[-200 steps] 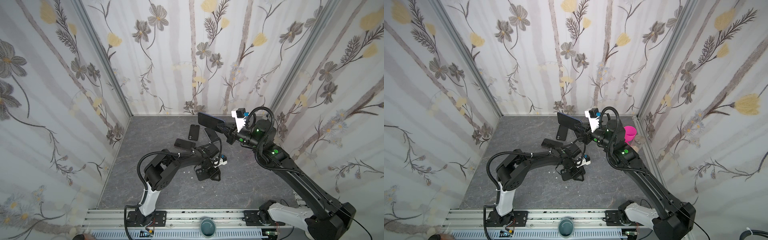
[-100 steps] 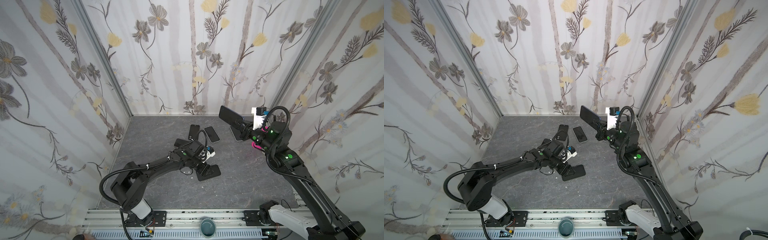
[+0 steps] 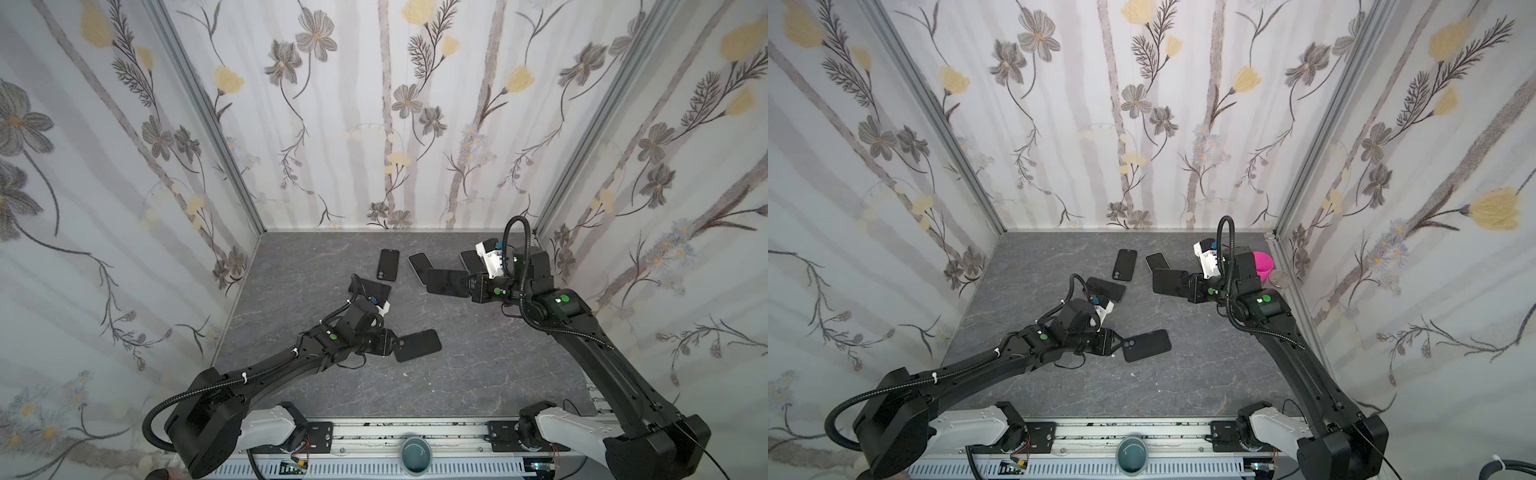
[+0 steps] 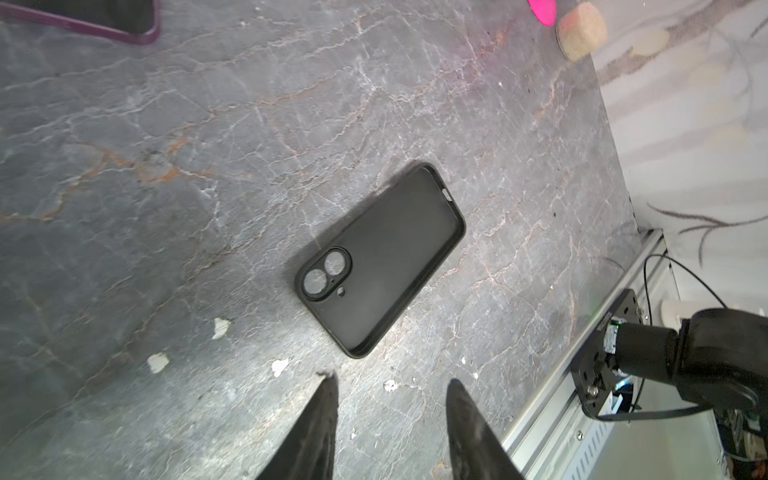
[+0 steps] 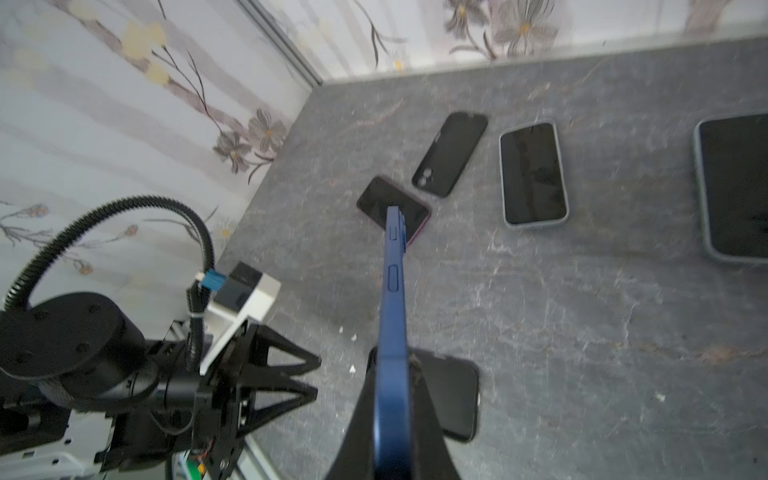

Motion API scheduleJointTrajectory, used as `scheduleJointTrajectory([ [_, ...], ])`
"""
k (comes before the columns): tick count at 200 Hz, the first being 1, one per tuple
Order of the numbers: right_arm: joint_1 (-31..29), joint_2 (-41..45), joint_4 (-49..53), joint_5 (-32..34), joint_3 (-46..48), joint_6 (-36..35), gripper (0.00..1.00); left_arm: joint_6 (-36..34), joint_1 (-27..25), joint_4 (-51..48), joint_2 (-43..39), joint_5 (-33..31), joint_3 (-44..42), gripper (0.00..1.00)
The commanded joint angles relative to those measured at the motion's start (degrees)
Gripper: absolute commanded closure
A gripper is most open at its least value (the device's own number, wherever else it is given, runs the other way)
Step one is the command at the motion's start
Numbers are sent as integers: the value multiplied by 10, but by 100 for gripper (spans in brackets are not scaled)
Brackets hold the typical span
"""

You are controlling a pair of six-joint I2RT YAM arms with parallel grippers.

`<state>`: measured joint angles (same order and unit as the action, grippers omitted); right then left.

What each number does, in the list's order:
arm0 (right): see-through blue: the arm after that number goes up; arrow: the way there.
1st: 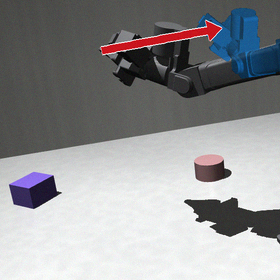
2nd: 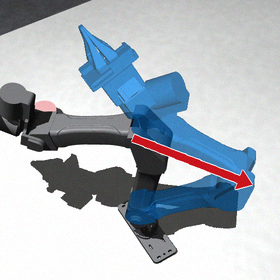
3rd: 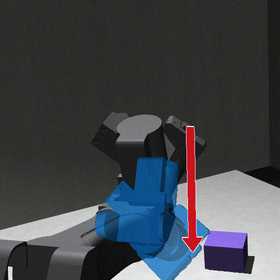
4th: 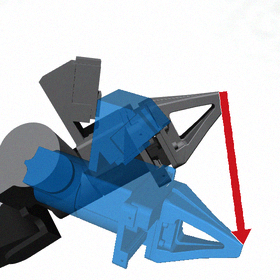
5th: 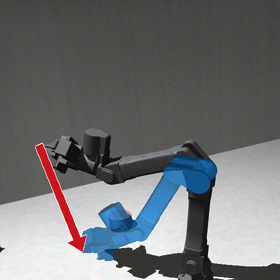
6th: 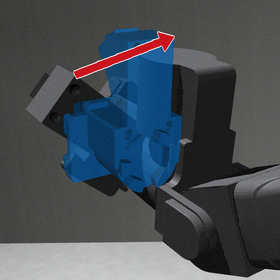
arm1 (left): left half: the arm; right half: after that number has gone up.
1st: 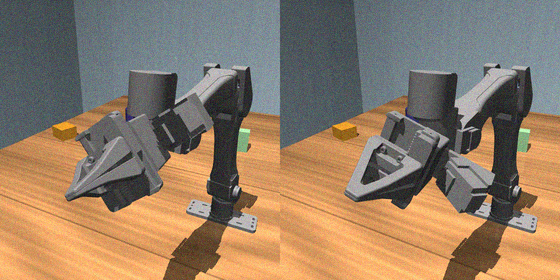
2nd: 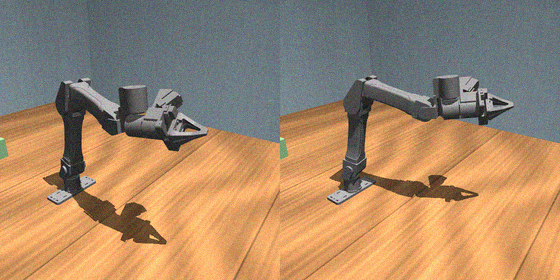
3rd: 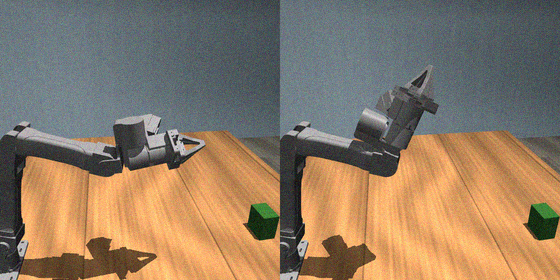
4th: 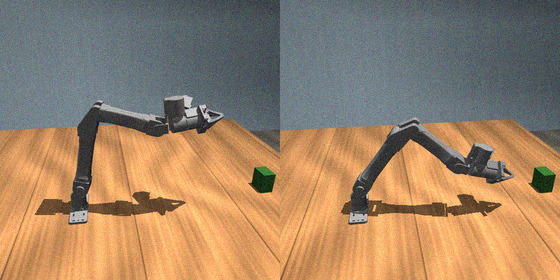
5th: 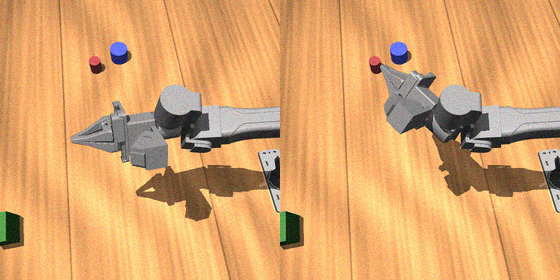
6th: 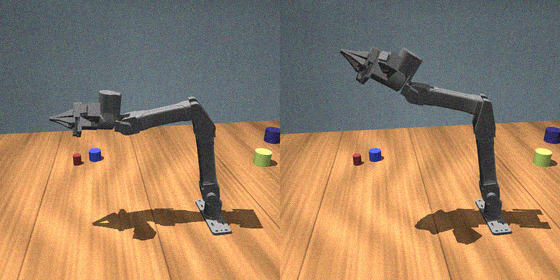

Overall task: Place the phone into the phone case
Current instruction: 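Insert the phone's edge into the case with the right gripper while the left holds it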

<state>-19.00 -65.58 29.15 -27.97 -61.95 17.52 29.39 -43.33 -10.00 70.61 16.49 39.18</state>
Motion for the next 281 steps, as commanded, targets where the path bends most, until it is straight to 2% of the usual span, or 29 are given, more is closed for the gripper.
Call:
scheduleJointTrajectory([
  [1,0,-14,19,-73,27,13,100,35,5,17,5,-42,-3,58],
  [25,-5,-39,15,-101,58,25,100,39,11,13,28,-30,0,61],
  [69,-33,-85,13,-107,80,26,100,61,11,54,52,5,-16,63],
  [139,-64,-172,8,-118,67,19,100,60,12,72,115,26,-3,66],
  [281,-62,-204,11,-107,76,35,100,60,12,126,194,60,13,63],
])
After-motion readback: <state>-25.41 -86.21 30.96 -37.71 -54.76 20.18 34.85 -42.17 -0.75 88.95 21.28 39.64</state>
